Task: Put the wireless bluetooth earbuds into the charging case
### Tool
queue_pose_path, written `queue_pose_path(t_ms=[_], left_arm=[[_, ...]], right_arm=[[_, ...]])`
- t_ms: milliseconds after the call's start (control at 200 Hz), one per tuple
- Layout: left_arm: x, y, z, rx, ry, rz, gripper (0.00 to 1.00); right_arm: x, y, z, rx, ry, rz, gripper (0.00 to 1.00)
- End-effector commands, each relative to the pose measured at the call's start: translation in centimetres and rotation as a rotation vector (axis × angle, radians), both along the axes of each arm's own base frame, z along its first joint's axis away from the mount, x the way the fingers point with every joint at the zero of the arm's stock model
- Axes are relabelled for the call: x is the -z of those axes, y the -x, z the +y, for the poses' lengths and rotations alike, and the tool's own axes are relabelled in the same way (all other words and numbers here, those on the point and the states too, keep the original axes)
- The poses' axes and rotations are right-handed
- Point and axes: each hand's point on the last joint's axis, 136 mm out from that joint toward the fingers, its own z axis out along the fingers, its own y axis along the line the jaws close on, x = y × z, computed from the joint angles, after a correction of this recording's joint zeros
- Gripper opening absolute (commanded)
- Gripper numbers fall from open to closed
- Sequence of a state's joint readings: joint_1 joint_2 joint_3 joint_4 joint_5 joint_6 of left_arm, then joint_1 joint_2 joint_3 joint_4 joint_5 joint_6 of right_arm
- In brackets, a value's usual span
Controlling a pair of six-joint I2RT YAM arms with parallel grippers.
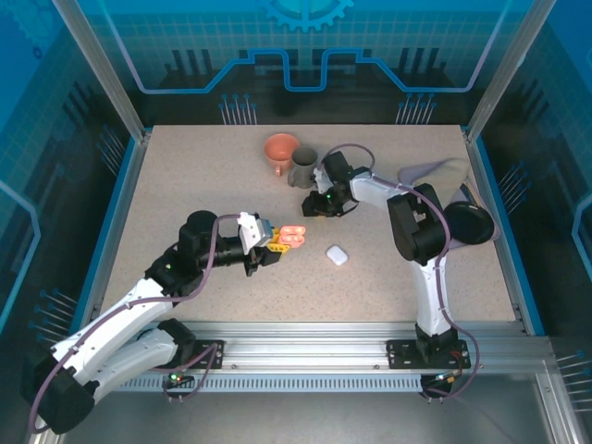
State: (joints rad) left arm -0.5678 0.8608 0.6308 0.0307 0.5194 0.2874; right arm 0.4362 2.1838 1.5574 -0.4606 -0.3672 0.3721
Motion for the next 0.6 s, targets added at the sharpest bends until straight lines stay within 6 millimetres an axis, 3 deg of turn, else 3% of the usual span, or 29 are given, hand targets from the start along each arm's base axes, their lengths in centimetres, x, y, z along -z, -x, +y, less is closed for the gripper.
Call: queue_pose_path(t_ms=[0,305,595], left_arm=[[0.1,0.5,-0.1,0.012,0.008,0.001,0.00],[0.1,0.4,0.0,0.007,0.007,-0.001,0.00],[0.2,0.5,0.0,0.009,0.006,-0.001,0.00]], right_arm=[[-2.4,-0.3,0.2,0.027,-0.029,-0.056,0.38],[-2.5,-1.6,-1.5,0.163,0.106,-0.097,0.38],[-1.7,-2.5,-0.4,0.210,0.102,-0.106,0.37]])
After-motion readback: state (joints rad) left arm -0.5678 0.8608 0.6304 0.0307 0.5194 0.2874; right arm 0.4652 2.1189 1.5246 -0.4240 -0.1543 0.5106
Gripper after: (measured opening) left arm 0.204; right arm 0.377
